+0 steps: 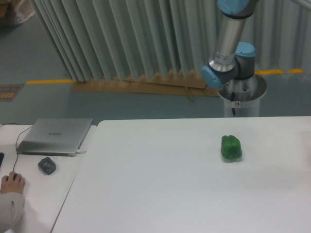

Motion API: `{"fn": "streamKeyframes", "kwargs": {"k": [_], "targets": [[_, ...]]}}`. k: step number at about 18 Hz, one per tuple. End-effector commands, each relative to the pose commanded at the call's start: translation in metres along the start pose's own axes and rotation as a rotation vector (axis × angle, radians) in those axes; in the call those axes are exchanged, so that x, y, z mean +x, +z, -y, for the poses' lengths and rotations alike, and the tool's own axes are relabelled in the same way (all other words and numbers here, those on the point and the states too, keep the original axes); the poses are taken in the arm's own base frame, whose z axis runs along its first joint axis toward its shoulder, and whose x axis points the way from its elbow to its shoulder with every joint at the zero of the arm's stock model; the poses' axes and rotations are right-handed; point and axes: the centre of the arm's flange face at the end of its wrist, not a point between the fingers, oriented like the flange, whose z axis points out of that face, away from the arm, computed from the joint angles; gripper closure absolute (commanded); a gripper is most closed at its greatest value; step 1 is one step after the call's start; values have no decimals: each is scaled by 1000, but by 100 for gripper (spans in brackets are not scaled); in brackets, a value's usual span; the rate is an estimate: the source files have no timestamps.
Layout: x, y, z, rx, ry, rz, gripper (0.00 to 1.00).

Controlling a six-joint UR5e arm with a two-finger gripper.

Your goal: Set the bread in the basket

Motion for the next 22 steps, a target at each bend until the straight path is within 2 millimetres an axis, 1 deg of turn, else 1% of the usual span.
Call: {"fn": "streamKeyframes", "kwargs": {"k": [1,2,3,4,5,12,15,18,19,20,21,22], "targets": [[1,1,0,1,3,2,77],[0,-1,1,0,1,11,75],[-1,0,1,0,12,9,62],[0,3,1,0,15,8,28],[-2,1,1,3,12,18,0],[-4,-6,0,4,11,38,0],[-4,-5,-5,3,8,39,0],[-5,-6,-2,3,1,44,0],[-4,0,1,5,2,32,0],[2,12,5,9,14,11,0],[-1,10,7,4,4,35,0],[-6,12,14,-5,6,48,0]]}}
